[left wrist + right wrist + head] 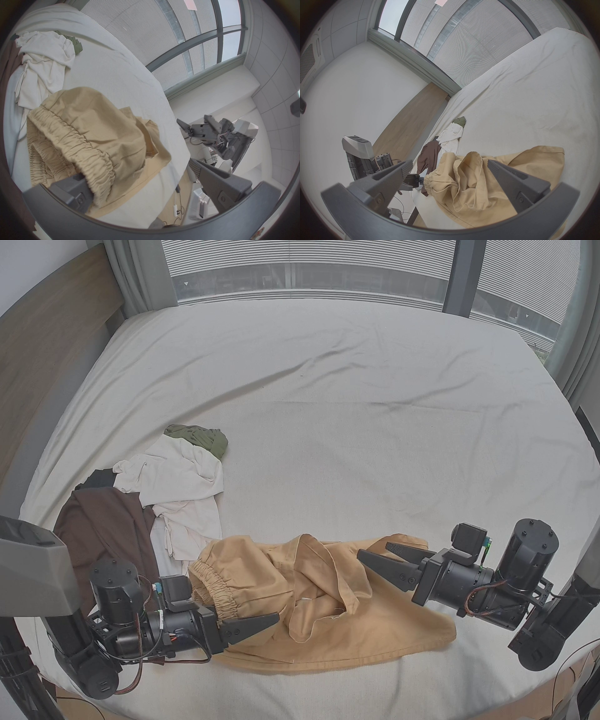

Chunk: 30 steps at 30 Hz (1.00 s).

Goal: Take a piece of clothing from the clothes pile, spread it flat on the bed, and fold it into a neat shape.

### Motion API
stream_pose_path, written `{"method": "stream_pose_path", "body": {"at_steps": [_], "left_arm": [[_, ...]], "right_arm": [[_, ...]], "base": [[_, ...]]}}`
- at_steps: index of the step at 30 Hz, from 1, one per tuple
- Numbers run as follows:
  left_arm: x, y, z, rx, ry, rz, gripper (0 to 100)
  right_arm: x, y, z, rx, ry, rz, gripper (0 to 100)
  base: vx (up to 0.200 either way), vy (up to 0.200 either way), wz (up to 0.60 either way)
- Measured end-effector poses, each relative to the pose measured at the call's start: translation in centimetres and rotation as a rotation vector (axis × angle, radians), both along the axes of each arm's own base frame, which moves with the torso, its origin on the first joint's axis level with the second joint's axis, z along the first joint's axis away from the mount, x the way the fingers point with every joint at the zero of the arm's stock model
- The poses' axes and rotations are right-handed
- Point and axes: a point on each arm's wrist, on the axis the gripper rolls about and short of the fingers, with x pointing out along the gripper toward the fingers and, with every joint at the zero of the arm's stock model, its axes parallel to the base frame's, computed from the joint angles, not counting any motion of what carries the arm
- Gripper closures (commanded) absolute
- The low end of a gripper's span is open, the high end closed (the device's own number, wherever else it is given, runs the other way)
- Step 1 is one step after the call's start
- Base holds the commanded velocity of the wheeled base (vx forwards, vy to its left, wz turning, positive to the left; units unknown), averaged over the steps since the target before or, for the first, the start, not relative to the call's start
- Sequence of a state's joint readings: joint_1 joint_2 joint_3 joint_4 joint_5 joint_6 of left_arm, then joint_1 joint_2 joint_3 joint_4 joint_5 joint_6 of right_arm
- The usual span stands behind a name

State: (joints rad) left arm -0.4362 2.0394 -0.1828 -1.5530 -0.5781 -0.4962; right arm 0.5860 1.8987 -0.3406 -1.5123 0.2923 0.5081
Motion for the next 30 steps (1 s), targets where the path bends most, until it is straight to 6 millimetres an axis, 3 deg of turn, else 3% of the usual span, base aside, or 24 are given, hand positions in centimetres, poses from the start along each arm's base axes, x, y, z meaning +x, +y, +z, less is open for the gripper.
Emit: {"method": "stream_pose_path", "body": {"at_steps": [8, 9, 21, 30], "left_arm": [[0.8, -0.2, -0.5, 0.013, -0.003, 0.036, 0], [0.9, -0.2, -0.6, 0.014, -0.003, 0.042, 100], [1.2, 0.6, -0.2, 0.009, -0.015, 0.081, 100], [1.5, 2.7, 1.4, -0.011, -0.069, 0.158, 100]], "right_arm": [[0.0, 0.0, 0.0, 0.000, 0.001, 0.001, 0], [0.0, 0.0, 0.0, -0.001, 0.001, 0.002, 0], [0.0, 0.3, -0.3, -0.005, 0.009, 0.008, 0], [0.6, 2.6, -1.1, -0.011, 0.021, 0.064, 0]], "base": [[0.000, 0.000, 0.00], [0.000, 0.000, 0.00], [0.000, 0.000, 0.00], [0.000, 0.000, 0.00]]}}
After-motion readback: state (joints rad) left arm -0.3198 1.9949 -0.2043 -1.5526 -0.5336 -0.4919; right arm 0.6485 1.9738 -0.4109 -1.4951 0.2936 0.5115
